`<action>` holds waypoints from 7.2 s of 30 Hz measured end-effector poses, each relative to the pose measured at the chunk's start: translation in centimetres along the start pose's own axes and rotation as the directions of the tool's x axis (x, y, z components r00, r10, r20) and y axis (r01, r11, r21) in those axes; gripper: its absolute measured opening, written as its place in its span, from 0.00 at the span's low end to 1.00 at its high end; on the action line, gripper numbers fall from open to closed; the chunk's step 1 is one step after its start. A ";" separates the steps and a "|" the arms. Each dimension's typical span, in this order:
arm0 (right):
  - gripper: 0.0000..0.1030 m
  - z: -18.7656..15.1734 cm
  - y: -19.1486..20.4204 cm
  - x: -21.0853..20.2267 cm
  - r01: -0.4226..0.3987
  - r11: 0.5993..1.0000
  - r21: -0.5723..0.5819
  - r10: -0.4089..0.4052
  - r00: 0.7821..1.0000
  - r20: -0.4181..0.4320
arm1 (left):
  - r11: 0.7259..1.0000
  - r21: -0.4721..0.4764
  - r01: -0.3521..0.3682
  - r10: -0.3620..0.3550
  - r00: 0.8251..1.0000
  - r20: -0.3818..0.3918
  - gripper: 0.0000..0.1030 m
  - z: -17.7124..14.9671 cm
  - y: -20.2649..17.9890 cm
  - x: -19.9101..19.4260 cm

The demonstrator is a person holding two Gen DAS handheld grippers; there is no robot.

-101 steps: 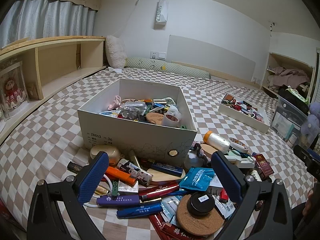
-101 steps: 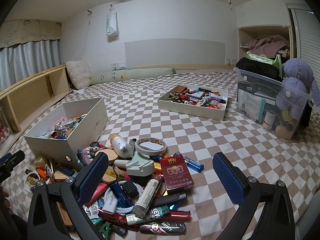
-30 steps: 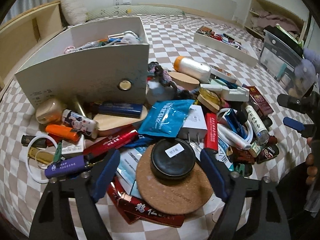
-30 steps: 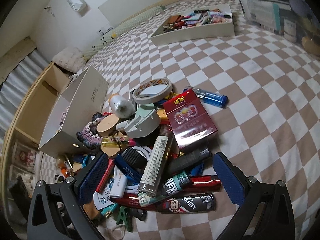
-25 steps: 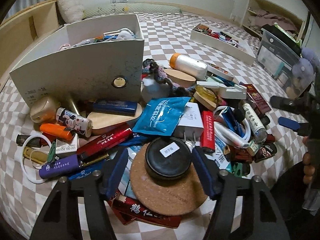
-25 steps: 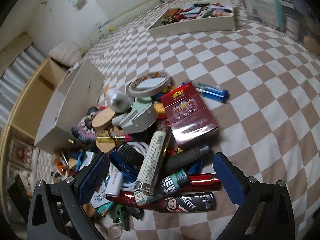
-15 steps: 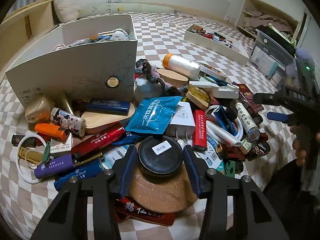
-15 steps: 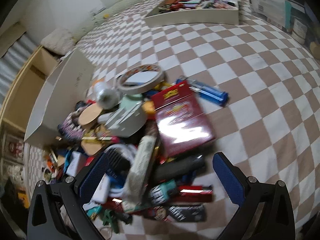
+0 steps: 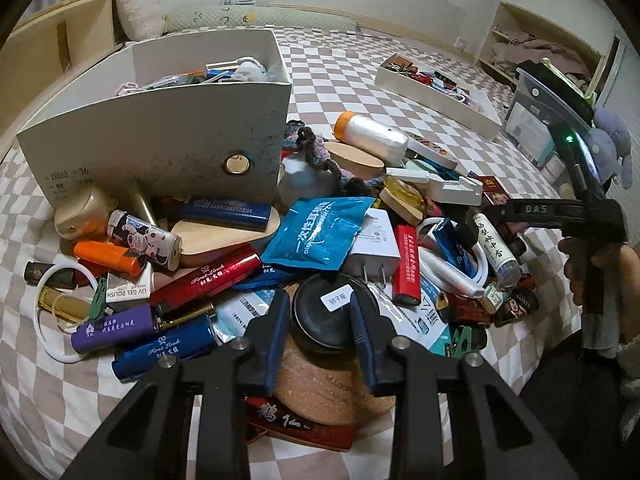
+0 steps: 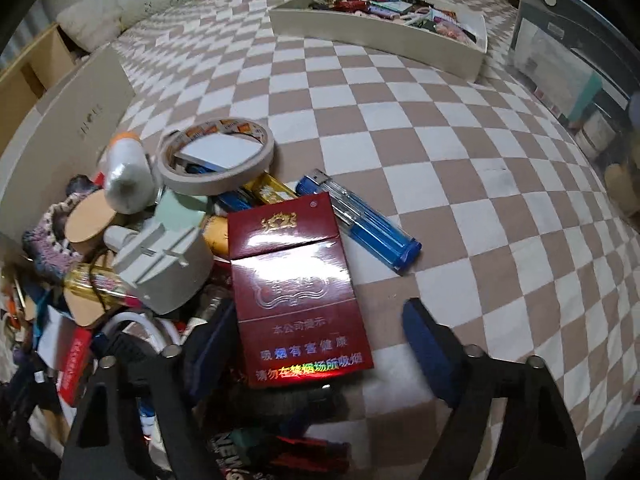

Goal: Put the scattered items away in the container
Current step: 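Grasp the black round jar with the left tool while the right grasps the red pack, then carry the black jar into the white box with the left tool while the right drops the red pack in, then withdraw both tools from the box back over the pile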

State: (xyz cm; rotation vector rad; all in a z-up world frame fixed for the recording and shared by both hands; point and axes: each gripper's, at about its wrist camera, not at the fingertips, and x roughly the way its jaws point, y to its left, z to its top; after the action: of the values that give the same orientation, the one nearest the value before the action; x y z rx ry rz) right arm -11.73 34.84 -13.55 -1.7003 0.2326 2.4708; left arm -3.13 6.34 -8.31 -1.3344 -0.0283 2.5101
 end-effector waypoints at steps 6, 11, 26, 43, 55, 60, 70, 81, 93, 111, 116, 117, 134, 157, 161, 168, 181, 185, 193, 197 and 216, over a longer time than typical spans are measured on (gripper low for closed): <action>0.62 0.0 -1.3 0.1 -0.054 0.997 0.047 0.054 0.999 0.004 | 1.000 0.000 -0.003 0.003 1.000 -0.001 0.30 0.0 0.0 -0.2; 0.61 -0.4 -3.3 -1.2 -0.147 0.975 0.167 0.141 0.989 0.048 | 1.000 -0.005 -0.006 0.006 1.000 -0.015 0.53 -0.1 0.0 -0.3; 0.60 -1.4 -5.1 -2.4 -0.334 0.901 0.277 0.315 0.942 0.112 | 0.996 0.058 -0.068 0.069 0.997 -0.031 0.64 -0.2 -1.1 1.1; 0.58 -1.4 -6.1 -2.0 -0.469 0.812 0.347 0.447 0.882 0.146 | 1.000 0.015 -0.026 0.026 1.000 0.006 0.48 0.0 -0.4 -0.4; 0.58 -2.2 -5.2 -2.9 -0.645 0.676 0.357 0.621 0.759 0.196 | 0.999 -0.043 0.032 -0.029 0.997 0.075 0.48 0.8 0.8 -2.7; 0.58 -2.2 -4.4 -2.7 -0.681 0.640 0.355 0.666 0.723 0.186 | 0.994 -0.092 0.052 -0.039 0.991 0.132 0.48 2.6 2.6 -4.4; 0.58 -2.1 -3.7 -2.7 -0.719 0.602 0.347 0.706 0.682 0.189 | 0.984 -0.168 -0.052 0.089 0.971 0.220 0.48 8.9 7.2 -5.9; 0.58 -0.8 -1.8 -3.6 -0.799 0.495 0.340 0.798 0.574 0.187 | 0.958 -0.242 -0.155 0.204 0.960 0.191 0.49 15.2 9.4 -4.0; 0.58 3.5 5.9 -7.3 -0.839 0.502 0.209 0.845 0.528 0.088 | 0.906 -0.329 -0.265 0.308 0.947 0.086 0.49 16.5 13.5 0.7; 0.58 12.6 22.6 -6.9 -0.770 0.638 0.022 0.769 0.635 -0.070 | 0.876 -0.404 -0.264 0.341 0.931 0.132 0.78 14.4 16.2 -0.9; 0.58 14.3 26.5 -5.0 -0.705 0.708 -0.025 0.701 0.707 -0.091 | 0.875 -0.410 -0.257 0.345 0.926 0.156 0.80 13.9 16.4 -1.7; 0.58 14.6 27.2 -4.6 -0.696 0.717 -0.036 0.691 0.717 -0.094 | 0.875 -0.414 -0.251 0.341 0.926 0.160 0.80 13.9 16.4 -1.8; 1.00 15.0 25.1 -5.2 -0.647 0.758 -0.078 0.651 0.757 0.043 | 0.892 -0.372 -0.258 0.349 0.915 0.203 0.97 13.7 15.1 -2.9; 1.00 9.5 15.3 -10.4 -0.579 0.803 -0.143 0.596 0.783 0.178 | 0.927 -0.273 -0.257 0.324 0.916 0.237 0.97 12.0 10.4 -3.6; 1.00 8.3 13.7 -11.2 -0.554 0.817 -0.162 0.577 0.790 0.208 | 0.930 -0.270 -0.248 0.315 0.918 0.240 0.97 11.5 9.9 -3.9; 1.00 5.8 10.5 -12.0 -0.492 0.852 -0.176 0.523 0.808 0.272 | 0.949 -0.215 -0.230 0.283 0.922 0.264 0.97 10.2 8.5 -4.3; 1.00 1.0 7.1 -11.4 -0.360 0.919 -0.162 0.394 0.854 0.339 | 0.965 -0.166 -0.203 0.242 0.933 0.265 0.97 6.8 6.8 -4.9; 1.00 -0.3 6.2 -10.9 -0.345 0.931 -0.115 0.363 0.863 0.350 | 0.968 -0.173 -0.184 0.225 0.937 0.266 0.97 6.1 6.7 -5.2; 1.00 -2.4 4.8 -10.1 -0.285 0.957 -0.043 0.279 0.878 0.389 | 0.971 -0.176 -0.159 0.200 0.948 0.248 0.98 4.9 6.5 -4.9; 1.00 -3.0 4.1 -9.2 -0.291 0.956 -0.018 0.277 0.885 0.374 | 0.975 -0.162 -0.153 0.188 0.955 0.230 0.98 4.3 6.2 -4.5; 1.00 -4.9 2.3 -7.1 -0.346 0.938 0.002 0.323 0.875 0.360 | 0.997 -0.049 -0.054 0.061 0.988 0.144 0.98 1.5 3.0 -3.0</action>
State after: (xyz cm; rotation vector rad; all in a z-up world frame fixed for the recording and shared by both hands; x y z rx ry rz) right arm -5.22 31.43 -8.52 -1.2376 0.6058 2.9223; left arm -3.53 2.88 -5.46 -1.1816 -0.0785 2.6658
